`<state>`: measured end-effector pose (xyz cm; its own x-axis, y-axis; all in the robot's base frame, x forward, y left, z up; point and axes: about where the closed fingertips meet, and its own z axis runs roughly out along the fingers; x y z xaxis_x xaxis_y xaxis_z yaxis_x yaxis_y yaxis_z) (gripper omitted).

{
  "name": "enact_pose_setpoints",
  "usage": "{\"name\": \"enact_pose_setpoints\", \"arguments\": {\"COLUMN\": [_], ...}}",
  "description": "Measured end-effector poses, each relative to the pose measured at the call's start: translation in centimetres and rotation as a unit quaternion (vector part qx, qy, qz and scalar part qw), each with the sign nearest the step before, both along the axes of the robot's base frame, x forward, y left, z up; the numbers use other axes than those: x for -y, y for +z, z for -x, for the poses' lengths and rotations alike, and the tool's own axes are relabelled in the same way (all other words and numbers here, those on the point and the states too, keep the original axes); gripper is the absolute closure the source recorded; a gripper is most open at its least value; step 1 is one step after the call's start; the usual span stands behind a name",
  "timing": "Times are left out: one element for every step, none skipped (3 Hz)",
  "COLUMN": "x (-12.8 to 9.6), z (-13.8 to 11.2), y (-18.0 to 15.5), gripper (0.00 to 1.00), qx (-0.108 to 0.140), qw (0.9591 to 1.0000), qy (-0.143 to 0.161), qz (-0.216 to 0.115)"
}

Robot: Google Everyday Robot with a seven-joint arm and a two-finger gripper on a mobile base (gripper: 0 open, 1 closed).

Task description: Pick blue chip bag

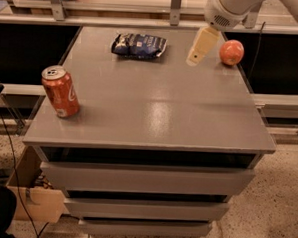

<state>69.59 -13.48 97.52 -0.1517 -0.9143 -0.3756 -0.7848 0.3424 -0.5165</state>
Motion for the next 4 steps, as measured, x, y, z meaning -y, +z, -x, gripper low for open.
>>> {"name": "enact_pose_setpoints", "arguments": {"x": [-0.7, -1.7, -6.2, -6.2], "z": [-2.5, -4.6, -8.4, -8.4], "y": [0.0, 0.1, -0.6, -0.7], "gripper": [0.0, 0.0, 0.0, 0.0], "qx": [0.012, 0.025, 0.032, 0.031], "qw": [0.9999, 0.9996, 0.9988, 0.9988], "qy": [0.003, 0.008, 0.034, 0.035], "qz": [0.002, 0.011, 0.012, 0.012]}}
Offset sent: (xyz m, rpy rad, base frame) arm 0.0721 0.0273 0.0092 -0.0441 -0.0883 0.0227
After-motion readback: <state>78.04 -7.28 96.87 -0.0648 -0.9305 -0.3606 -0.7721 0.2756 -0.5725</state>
